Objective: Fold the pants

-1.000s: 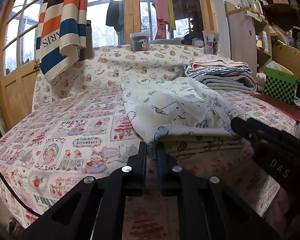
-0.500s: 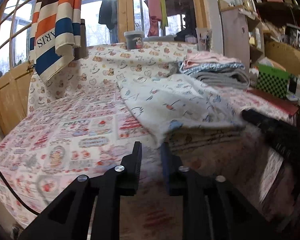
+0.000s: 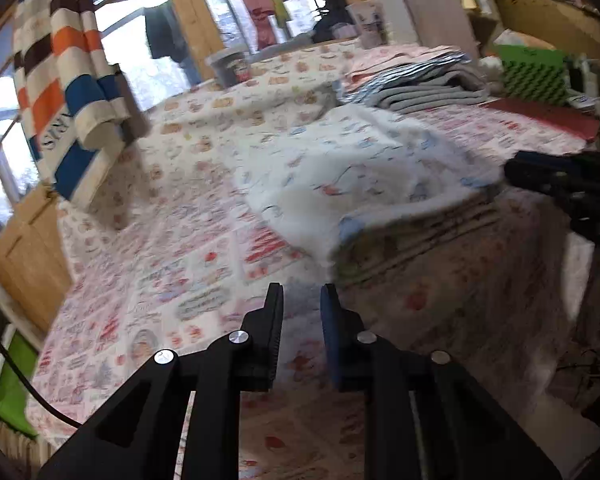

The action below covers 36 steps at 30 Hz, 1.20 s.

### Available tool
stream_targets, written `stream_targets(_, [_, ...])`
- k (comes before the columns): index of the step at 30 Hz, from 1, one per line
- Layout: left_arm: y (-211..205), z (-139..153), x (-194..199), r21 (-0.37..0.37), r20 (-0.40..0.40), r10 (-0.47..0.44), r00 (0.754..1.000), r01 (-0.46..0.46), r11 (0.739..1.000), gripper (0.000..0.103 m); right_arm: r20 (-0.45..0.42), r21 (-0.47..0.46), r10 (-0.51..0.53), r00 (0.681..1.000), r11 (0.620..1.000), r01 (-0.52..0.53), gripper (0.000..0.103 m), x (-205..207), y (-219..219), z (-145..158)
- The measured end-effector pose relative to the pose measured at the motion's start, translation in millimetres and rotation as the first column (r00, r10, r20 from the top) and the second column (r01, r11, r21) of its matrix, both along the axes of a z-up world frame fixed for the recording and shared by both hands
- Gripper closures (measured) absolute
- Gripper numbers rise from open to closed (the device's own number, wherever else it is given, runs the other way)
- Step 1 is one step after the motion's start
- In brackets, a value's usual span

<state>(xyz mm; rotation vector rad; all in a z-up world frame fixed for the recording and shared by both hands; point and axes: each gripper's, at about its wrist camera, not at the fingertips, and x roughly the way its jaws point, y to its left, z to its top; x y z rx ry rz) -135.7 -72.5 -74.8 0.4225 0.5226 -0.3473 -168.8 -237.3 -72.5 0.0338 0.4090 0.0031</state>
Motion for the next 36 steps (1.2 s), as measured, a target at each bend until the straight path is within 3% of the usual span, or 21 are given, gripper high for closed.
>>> stream_targets(4, [-1,6,6,-0.075,-0.06,-0.034,0.998,0.029,0.997,0.078,0.016,0.011,0.001,1.0,1.0,-0.001,0.085,0,-1,2])
stream_targets(10, [-15,6,19,-0.055,-0.068,-0.015,0.998,0.011,0.998,0.072,0.022,0.003,0.012,1.0,1.0,-0.012,0.085,2,-1,5])
stream_targets(12, [-15,9,22,-0.079,-0.088,-0.029,0.996,0.022,0.997,0.078,0.046,-0.015,0.036,0.998,0.999,-0.035,0.085,0,1,10])
stream_targets(13, [-14,11,23,-0.09,-0.099,-0.036,0.994,0.027,0.996,0.088,0.06,-0.028,0.05,0.997,0.998,-0.049,0.085,1,2,14])
stream_targets(14, [-13,14,24,-0.087,-0.09,-0.027,0.996,0.019,0.996,0.091,0.078,-0.043,0.069,0.995,0.997,-0.066,0.085,1,5,18])
stream_targets(17, [-10,24,25,-0.116,-0.088,-0.04,0.995,0.03,0.993,0.092,0.109,-0.056,0.174,0.979,0.984,-0.169,0.085,9,15,32])
stream_targets(21, [-7,44,27,-0.18,-0.075,-0.069,0.995,0.055,0.982,0.092,0.074,-0.041,0.278,0.958,0.96,-0.276,0.085,25,28,29])
stream_targets(22, [-6,48,29,-0.195,-0.078,-0.074,0.994,0.058,0.979,0.092,0.062,-0.033,0.288,0.955,0.957,-0.287,0.079,28,30,26])
stream_targets(25, [-4,58,39,-0.234,-0.096,-0.083,0.992,0.059,0.97,0.092,0.038,-0.001,0.3,0.953,0.954,-0.301,0.044,30,30,16])
stream_targets(36, [-10,73,52,-0.302,-0.109,-0.126,0.986,0.088,0.949,0.092,-0.049,-0.155,0.322,0.945,0.933,-0.326,0.043,28,44,-2])
